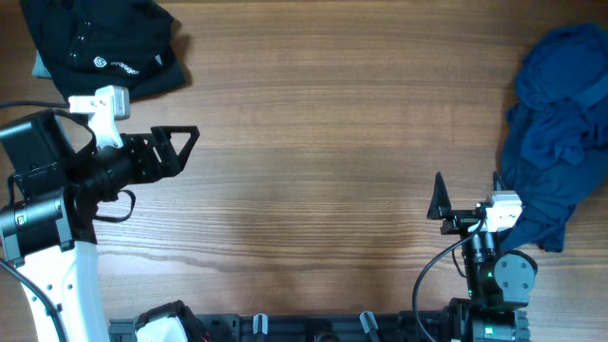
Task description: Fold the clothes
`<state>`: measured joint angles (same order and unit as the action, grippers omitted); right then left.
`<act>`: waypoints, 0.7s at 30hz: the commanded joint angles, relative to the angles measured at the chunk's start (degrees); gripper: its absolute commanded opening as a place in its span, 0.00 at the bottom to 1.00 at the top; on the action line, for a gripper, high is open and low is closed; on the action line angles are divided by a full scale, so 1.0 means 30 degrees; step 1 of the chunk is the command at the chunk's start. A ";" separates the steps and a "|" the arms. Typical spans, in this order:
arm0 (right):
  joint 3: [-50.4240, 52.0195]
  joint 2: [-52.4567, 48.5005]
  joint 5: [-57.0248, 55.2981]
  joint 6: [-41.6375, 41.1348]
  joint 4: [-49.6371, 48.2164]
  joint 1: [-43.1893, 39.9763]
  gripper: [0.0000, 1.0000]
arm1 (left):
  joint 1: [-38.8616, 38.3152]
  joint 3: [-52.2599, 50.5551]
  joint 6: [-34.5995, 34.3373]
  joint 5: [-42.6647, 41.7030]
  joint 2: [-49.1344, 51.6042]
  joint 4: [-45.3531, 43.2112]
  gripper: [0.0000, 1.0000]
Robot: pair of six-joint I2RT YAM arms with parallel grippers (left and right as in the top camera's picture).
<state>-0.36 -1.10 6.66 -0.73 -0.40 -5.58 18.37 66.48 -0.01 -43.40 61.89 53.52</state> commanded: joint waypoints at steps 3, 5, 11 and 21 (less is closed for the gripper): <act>0.0022 0.0226 0.0437 0.0189 -0.0058 -0.0109 1.00 | -0.0087 -0.0168 0.0430 -0.0299 0.0036 -0.0051 1.00; 0.0022 0.0226 0.0437 0.0189 -0.0058 -0.0109 1.00 | -0.0087 -0.0168 0.0430 -0.0299 0.0036 -0.0051 1.00; 0.0022 0.0226 0.0437 0.0189 -0.0058 -0.0109 1.00 | -0.0087 -0.0168 0.0430 -0.0299 0.0036 -0.0051 1.00; 0.0022 0.0226 0.0437 0.0189 -0.0058 -0.0109 1.00 | -0.0270 -0.0313 0.0437 0.0838 -0.0299 0.0000 1.00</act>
<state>-0.36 -1.10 6.68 -0.73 -0.38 -5.58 18.37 66.48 -0.01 -42.74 61.87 53.54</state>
